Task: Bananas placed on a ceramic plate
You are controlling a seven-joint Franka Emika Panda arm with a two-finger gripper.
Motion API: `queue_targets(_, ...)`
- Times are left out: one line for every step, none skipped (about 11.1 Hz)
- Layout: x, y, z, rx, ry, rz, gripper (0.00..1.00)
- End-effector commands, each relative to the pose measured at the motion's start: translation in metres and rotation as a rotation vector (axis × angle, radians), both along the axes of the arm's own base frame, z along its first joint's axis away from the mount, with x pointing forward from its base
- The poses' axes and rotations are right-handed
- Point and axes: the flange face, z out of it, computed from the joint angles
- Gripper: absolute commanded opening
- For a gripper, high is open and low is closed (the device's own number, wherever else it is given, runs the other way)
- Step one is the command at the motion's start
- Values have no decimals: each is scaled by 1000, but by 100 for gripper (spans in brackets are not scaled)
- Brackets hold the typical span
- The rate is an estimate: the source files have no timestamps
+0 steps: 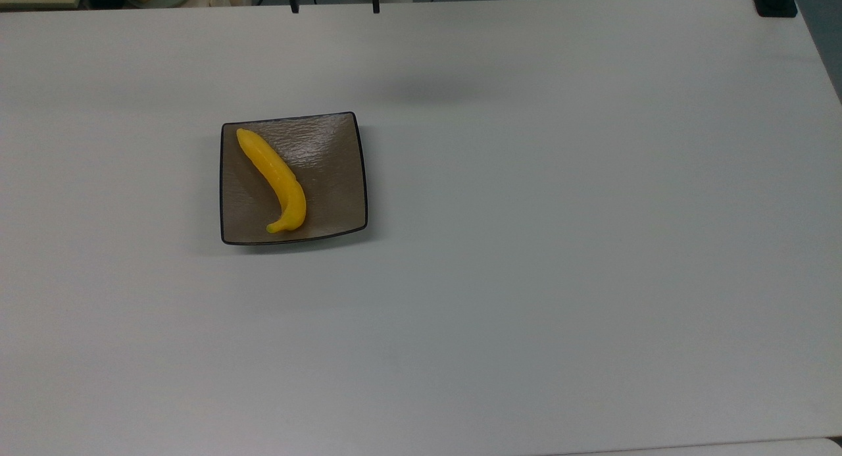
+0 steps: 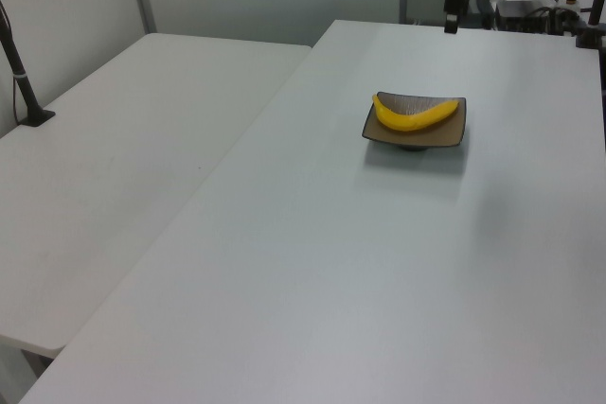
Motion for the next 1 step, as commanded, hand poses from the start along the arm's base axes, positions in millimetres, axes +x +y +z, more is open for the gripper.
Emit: queue_targets(-1,6,-9,23,2,-3,100)
